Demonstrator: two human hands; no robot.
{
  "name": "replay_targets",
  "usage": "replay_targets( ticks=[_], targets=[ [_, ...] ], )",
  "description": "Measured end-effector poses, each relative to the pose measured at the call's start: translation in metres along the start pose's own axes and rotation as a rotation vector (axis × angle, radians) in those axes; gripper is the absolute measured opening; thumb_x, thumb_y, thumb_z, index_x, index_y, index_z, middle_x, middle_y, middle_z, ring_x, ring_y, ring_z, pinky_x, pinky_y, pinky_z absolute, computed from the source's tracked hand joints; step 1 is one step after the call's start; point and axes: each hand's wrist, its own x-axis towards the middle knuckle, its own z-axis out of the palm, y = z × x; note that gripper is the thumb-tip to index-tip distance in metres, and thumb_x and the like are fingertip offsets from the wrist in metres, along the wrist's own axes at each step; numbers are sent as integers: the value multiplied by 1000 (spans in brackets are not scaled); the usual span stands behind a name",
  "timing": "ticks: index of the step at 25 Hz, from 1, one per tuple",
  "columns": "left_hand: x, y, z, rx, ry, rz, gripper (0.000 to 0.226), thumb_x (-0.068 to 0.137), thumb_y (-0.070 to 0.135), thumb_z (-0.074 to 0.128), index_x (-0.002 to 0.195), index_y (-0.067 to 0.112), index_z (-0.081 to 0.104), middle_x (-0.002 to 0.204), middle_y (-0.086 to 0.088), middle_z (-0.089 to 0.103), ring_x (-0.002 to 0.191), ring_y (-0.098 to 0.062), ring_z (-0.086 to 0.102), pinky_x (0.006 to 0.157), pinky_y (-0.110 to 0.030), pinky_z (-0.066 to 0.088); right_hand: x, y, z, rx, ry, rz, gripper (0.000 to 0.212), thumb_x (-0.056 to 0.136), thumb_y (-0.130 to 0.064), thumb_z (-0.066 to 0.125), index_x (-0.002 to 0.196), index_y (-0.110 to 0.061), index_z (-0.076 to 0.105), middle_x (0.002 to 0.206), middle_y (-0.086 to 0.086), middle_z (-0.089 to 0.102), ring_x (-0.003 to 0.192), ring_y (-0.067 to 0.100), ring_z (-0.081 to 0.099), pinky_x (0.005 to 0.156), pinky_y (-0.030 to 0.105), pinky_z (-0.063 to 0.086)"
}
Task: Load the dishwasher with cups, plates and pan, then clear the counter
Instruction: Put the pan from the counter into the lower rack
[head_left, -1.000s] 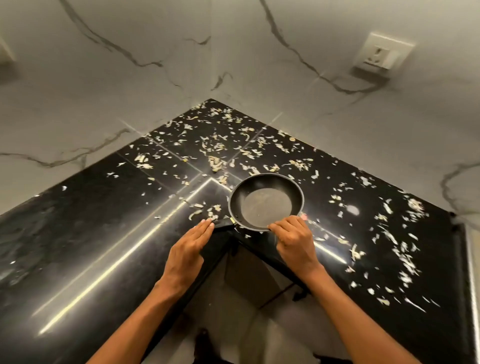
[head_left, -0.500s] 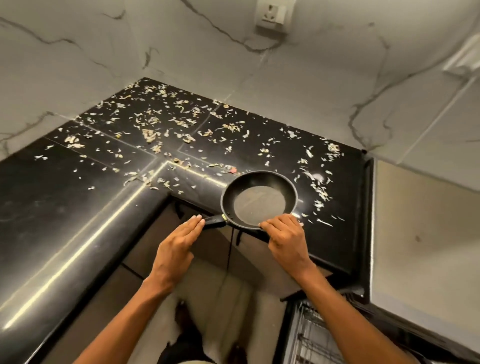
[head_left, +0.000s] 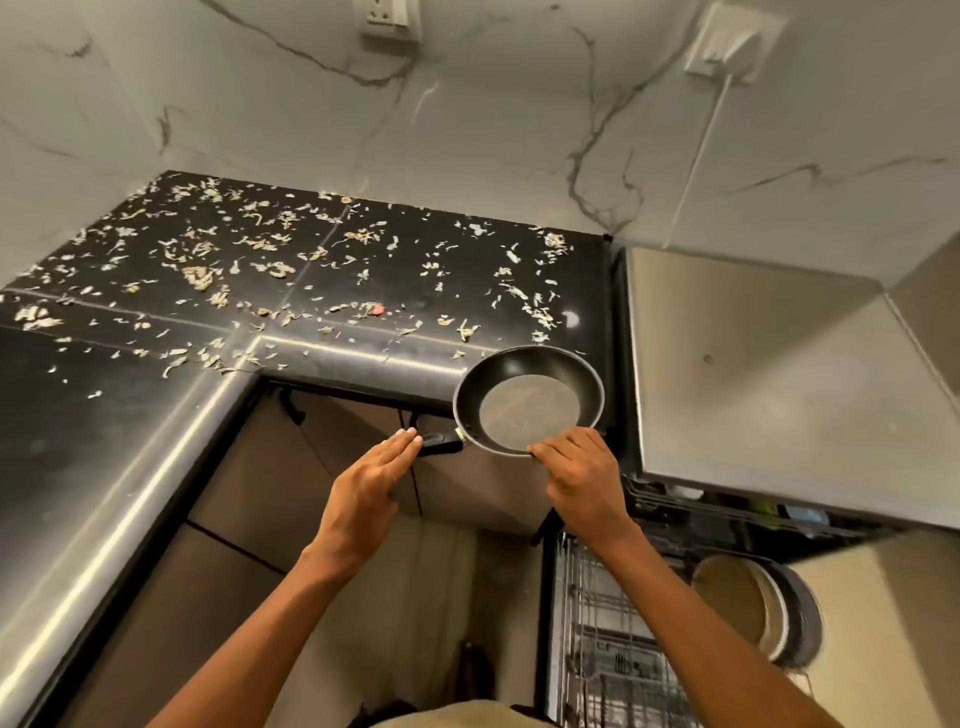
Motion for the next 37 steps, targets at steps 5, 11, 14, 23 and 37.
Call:
replay_targets(
  ticks=[5,11,14,23,37],
  targets=[
    [-33,28,11,-63,-36,71,90,50,-32,53,131,4,63,137,-12,59,128,-26,55,104,-43,48,-61,-19,-37,-69,-24,83,37,63,15,73,92,-8,76,81,4,69,76,26,61,73,37,50],
    [-91,63,37,-152,-157,187,94,52,-31,51,136,9,59,141,-7,56,134,-19,49,110,-36,43,-160,-55,-83,-176,-45,198,35,65,10,63,92,-7,76,80,4,69,75,24,61,73,34,48],
    [-120,88,51,-195,-216,235,94,52,-30,51,137,10,58,142,-6,55,135,-18,47,111,-36,40,-209,-68,-107,-205,-89,275,34,64,8,67,92,-9,76,80,2,70,74,22,60,73,32,46],
    [-194,153,103,-250,-369,330,94,50,-28,54,135,11,60,139,-6,59,129,-21,55,103,-38,49,-323,-92,-174,-256,-159,448,41,54,10,84,88,-12,79,79,1,72,70,20,62,64,31,51],
    [-315,325,205,-345,-393,363,89,48,-26,54,130,10,61,126,-10,68,114,-26,66,90,-40,58,-523,-27,-279,-207,-277,566,43,54,5,85,92,-15,80,80,-3,73,75,19,62,69,29,49]
  ],
)
